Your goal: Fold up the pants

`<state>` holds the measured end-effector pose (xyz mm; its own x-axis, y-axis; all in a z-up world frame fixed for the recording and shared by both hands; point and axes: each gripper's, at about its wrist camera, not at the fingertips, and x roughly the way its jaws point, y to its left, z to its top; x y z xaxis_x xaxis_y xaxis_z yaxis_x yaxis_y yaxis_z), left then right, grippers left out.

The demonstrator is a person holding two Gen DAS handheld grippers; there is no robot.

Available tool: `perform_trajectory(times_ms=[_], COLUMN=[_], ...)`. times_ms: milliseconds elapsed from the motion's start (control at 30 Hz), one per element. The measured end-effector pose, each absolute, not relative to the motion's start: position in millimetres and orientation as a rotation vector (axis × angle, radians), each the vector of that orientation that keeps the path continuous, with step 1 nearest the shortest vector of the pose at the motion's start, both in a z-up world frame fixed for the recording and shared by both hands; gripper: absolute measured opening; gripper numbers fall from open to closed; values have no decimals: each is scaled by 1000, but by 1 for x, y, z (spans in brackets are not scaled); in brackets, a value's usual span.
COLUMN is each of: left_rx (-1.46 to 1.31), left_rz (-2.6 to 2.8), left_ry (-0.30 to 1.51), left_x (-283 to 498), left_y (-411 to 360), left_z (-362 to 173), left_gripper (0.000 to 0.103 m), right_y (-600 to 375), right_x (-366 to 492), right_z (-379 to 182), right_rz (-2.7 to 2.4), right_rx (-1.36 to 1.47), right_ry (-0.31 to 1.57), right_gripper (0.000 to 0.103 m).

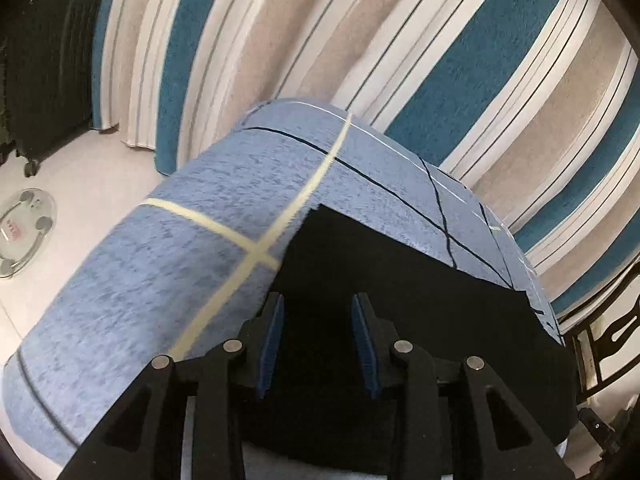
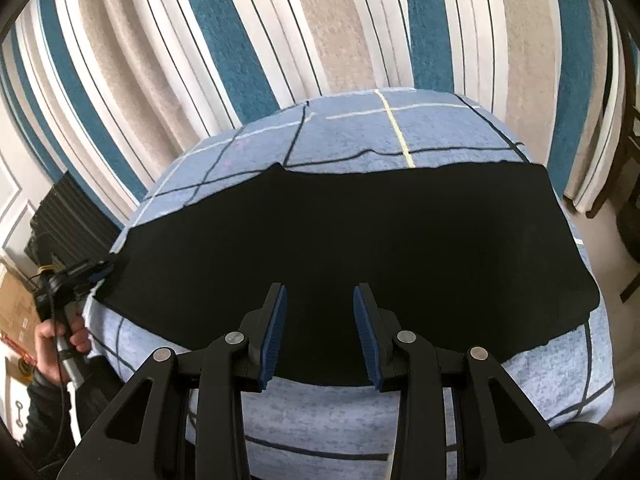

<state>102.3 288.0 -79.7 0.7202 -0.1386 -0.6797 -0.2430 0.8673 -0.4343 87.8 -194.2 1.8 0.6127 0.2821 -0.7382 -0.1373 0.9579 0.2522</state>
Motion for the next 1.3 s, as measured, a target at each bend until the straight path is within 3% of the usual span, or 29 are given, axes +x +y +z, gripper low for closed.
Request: perform_trajectory(times_ms=[500, 667, 1300], left_rx=[-702, -812, -928], left_rz=[30, 0, 54], left_ry=[781, 728, 620], left_x=[37, 37, 53], left_y=[279, 287, 293], left_z=[-89, -102, -113], left_gripper=[40, 48, 50], right_y=[-166, -166, -152], right_x=[83, 79, 84], right_z=[-7, -3, -4], right_rz=[358, 356, 382], right_rx=[146, 144, 127], right_ry=[908, 903, 918], right_gripper=[38, 38, 39])
